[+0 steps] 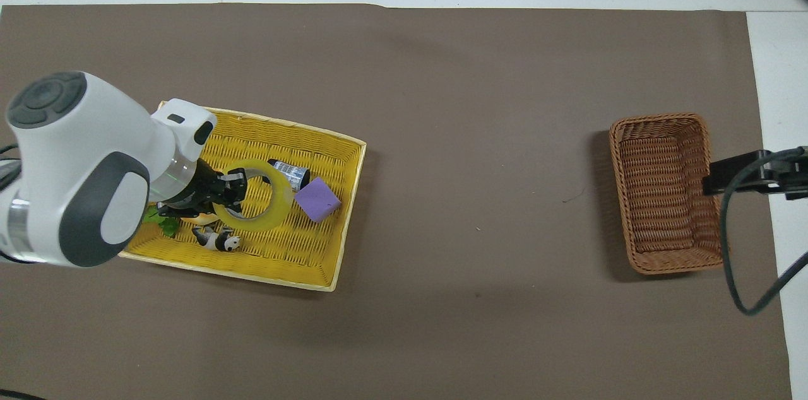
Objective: Move tape to another basket
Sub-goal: 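Grasp the tape roll with the left gripper and lift it, then carry the tape toward the right gripper while the right gripper reaches it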
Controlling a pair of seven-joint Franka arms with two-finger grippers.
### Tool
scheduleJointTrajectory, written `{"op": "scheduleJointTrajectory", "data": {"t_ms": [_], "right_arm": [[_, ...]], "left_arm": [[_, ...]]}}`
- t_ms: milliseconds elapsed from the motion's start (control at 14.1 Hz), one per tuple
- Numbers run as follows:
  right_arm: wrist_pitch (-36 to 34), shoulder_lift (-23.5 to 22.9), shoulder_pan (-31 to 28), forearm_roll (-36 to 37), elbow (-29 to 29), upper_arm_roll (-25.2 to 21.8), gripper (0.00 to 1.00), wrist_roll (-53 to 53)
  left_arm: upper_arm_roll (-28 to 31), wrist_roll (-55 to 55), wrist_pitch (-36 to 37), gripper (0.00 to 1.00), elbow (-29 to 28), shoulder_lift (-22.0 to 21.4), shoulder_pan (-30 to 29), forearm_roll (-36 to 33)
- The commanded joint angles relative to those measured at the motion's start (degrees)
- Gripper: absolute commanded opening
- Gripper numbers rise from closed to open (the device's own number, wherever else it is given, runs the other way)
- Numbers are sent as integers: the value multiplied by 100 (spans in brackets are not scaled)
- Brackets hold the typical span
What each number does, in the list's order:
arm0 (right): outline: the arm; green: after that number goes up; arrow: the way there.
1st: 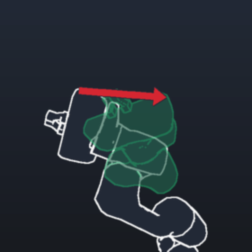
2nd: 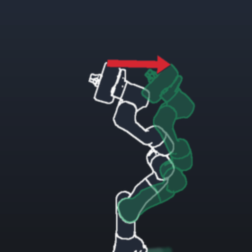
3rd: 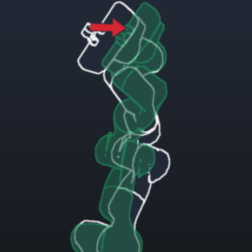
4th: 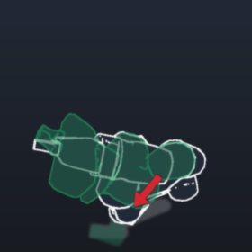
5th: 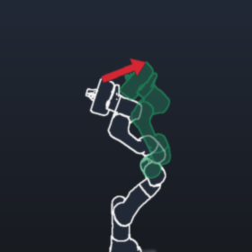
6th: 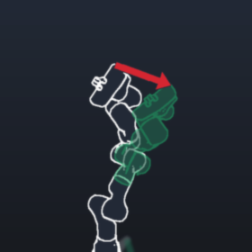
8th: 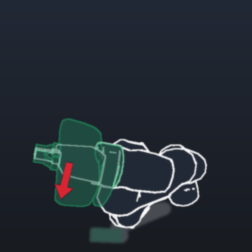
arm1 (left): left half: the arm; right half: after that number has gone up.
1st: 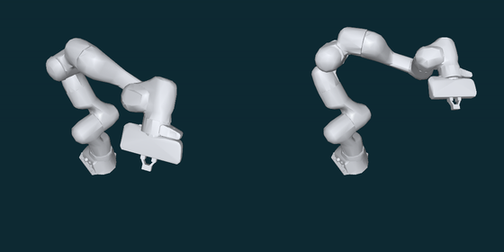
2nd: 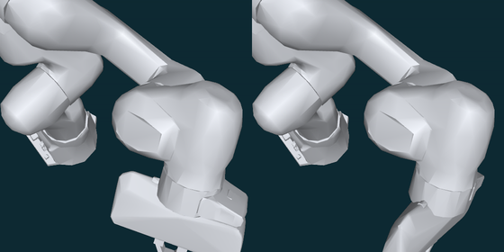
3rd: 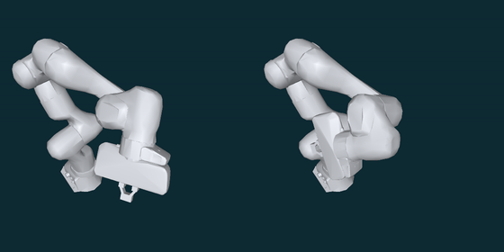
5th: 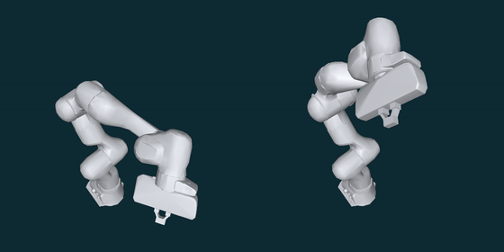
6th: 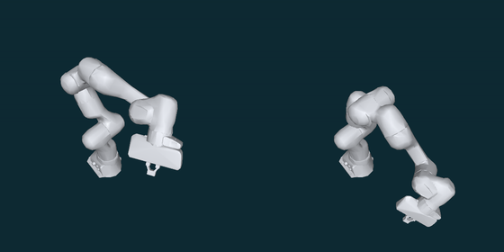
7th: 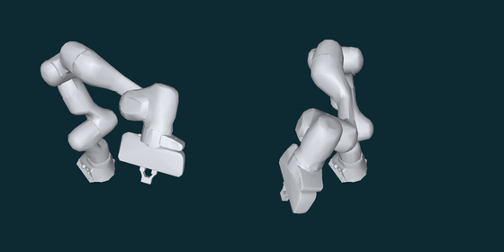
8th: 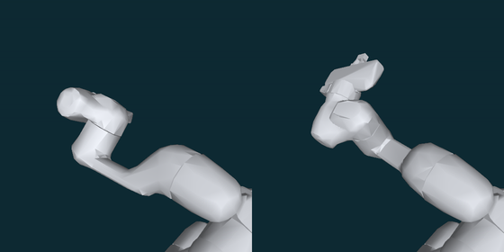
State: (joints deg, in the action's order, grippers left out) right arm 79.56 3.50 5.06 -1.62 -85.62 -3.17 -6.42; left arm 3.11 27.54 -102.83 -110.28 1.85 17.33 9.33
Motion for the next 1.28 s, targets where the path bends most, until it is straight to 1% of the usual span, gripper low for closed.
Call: {"op": "scheduleJointTrajectory", "data": {"t_ms": [0, 71, 142, 213, 284, 355, 427, 569, 782, 853, 995, 1137, 1209], "right_arm": [[645, 176, -93, -853, -453, -8, 100, 114], [1005, 194, -23, -979, -569, -8, 100, 193], [1200, 169, 30, -1015, -587, 35, 100, 211], [1246, 151, 178, -1137, -648, 36, 100, 150], [1437, 116, 215, -1626, -718, 36, 100, 71], [1796, 89, 224, -2048, -806, 27, 100, -121], [2009, 63, 285, -2148, -851, 36, 100, -358], [2037, 36, 565, -2263, -982, 36, 100, -465], [2335, 54, 619, -2912, -1368, 36, 100, -247], [2362, 54, 628, -3166, -1474, 45, 100, -107], [2380, 133, 716, -3344, -1746, 45, 100, 96], [2362, 229, 664, -3764, -1975, 36, 100, 412], [2380, 334, 663, -3853, -2150, 36, 100, 500]], "left_arm": [[-56, -239, 386, 0, 349, -368, -107, 69], [-100, -257, 430, 0, 358, -430, -81, 69], [-161, -284, 569, 0, 410, -439, -37, 173], [-266, -214, 623, 0, 593, -422, -28, 540], [-424, -161, 615, 0, 691, -422, -36, 935], [-591, -91, 562, 0, 692, -431, -28, 1122], [-801, 92, 518, 0, 692, -439, -28, 1167], [-1267, 575, 99, 0, 674, -439, -28, 1473], [-1812, 1208, -578, 0, 639, -361, -19, 2079], [-1936, 1297, -885, 0, 639, -334, -1, 2142], [-2025, 1298, -1142, 0, 639, -299, 261, 2178], [-2034, 1307, -1676, 0, 613, -176, 446, 2476], [-2034, 1307, -1819, 0, 630, -150, 534, 2486]]}}
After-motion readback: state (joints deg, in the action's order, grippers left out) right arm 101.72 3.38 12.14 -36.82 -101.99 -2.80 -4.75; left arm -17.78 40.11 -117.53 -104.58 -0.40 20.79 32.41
